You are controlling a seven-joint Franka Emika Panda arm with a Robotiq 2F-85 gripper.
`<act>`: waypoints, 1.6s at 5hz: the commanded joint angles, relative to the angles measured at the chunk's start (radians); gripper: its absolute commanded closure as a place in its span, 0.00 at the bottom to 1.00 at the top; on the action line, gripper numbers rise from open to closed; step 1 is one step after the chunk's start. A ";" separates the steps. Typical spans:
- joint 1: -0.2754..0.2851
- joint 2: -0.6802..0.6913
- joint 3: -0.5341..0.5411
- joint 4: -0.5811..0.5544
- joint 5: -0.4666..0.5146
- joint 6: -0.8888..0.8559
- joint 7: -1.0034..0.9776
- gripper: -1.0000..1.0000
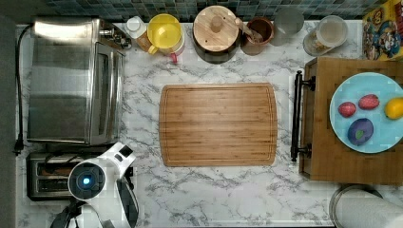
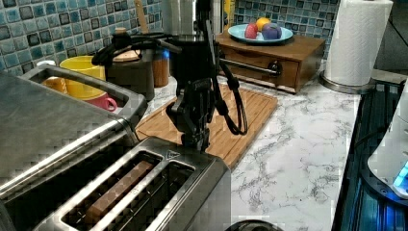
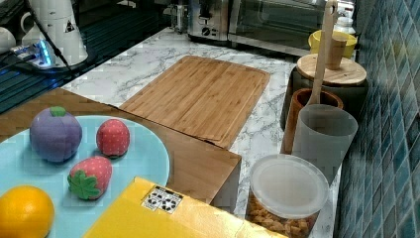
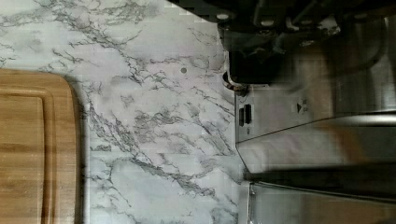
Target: Turn on the toaster.
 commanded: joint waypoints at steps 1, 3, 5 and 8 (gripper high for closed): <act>-0.049 0.210 -0.059 -0.232 -0.016 0.081 -0.072 1.00; -0.074 0.167 -0.063 -0.370 0.122 0.143 -0.222 1.00; -0.027 0.159 -0.043 -0.425 0.206 0.199 -0.161 1.00; -0.027 0.159 -0.043 -0.425 0.206 0.199 -0.162 1.00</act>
